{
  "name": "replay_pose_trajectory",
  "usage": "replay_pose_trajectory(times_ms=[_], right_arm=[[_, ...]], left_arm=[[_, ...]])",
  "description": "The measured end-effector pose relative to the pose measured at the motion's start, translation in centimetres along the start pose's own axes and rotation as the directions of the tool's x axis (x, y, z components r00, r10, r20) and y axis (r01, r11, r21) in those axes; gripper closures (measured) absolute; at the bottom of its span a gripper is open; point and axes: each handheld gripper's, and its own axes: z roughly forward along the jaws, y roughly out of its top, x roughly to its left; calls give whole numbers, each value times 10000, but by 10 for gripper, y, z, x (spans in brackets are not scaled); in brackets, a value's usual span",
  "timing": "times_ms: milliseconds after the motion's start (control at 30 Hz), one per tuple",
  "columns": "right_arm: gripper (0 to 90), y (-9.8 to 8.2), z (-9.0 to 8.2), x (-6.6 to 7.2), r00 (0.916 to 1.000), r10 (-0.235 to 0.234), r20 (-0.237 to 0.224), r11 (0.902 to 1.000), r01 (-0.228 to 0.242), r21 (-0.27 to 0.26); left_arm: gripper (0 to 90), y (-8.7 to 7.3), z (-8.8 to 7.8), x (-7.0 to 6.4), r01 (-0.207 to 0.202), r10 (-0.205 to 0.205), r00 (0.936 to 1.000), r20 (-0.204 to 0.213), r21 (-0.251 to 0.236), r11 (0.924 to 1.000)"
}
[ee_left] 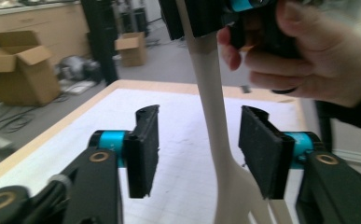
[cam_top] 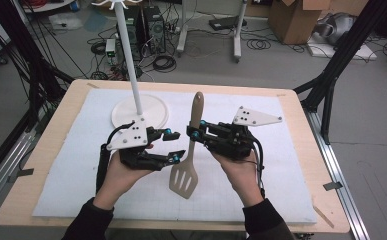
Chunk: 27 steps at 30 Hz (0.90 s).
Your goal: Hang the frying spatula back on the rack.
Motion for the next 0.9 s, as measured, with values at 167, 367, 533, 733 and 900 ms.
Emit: replay_pose_trajectory(times_ms=[167,367,533,733,900], right_arm=[[762,6,1,0,9940,-176,-1082,9998,182,49],[762,10,4,2,9736,-488,-2230,9983,544,190],[762,12,9,6,9600,-655,-2721,9961,793,399],[762,13,9,7,9464,-771,-3136,9946,950,424],[761,14,8,7,9405,-842,-3293,9942,1014,355]], left_arm=[[405,2,-3,4,306,-212,9892,1447,-629,9976],[414,8,-3,6,306,-58,9702,2422,-989,9946],[484,12,2,7,316,-3,9592,2826,-1061,9938],[649,13,7,5,120,222,9465,3219,-1039,9945],[730,14,7,5,61,323,9472,3191,-1184,9929]])
